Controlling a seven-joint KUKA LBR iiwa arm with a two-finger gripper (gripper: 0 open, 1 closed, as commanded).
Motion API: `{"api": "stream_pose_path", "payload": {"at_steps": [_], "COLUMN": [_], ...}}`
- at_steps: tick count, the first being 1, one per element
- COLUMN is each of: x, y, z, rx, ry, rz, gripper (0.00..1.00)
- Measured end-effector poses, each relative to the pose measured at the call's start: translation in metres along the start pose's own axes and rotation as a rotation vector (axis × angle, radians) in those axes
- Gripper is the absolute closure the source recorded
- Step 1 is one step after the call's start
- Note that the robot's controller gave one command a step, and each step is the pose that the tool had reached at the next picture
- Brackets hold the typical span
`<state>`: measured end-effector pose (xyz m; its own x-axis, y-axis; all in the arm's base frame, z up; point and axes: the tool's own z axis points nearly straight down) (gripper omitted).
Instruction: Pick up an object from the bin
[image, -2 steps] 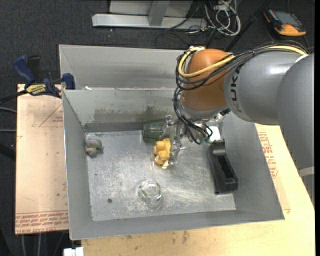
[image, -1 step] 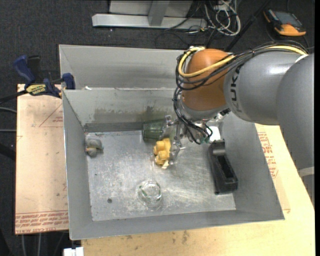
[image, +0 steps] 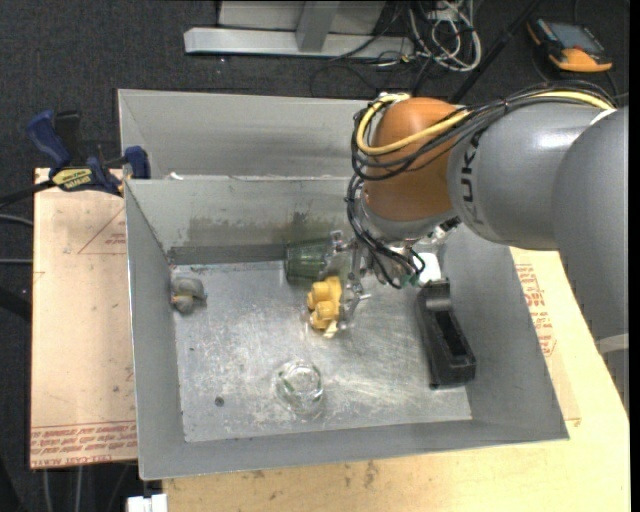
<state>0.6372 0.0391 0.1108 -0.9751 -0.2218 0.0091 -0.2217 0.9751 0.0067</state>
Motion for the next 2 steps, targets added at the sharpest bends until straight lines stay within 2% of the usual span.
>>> {"api": "stream_pose_path", "payload": {"at_steps": [2], "x": [0.0], "y": [0.0], "z": [0.0], "rx": [0.0], "ry": [0.0], "rz": [0.0], "gripper": [1.0]}}
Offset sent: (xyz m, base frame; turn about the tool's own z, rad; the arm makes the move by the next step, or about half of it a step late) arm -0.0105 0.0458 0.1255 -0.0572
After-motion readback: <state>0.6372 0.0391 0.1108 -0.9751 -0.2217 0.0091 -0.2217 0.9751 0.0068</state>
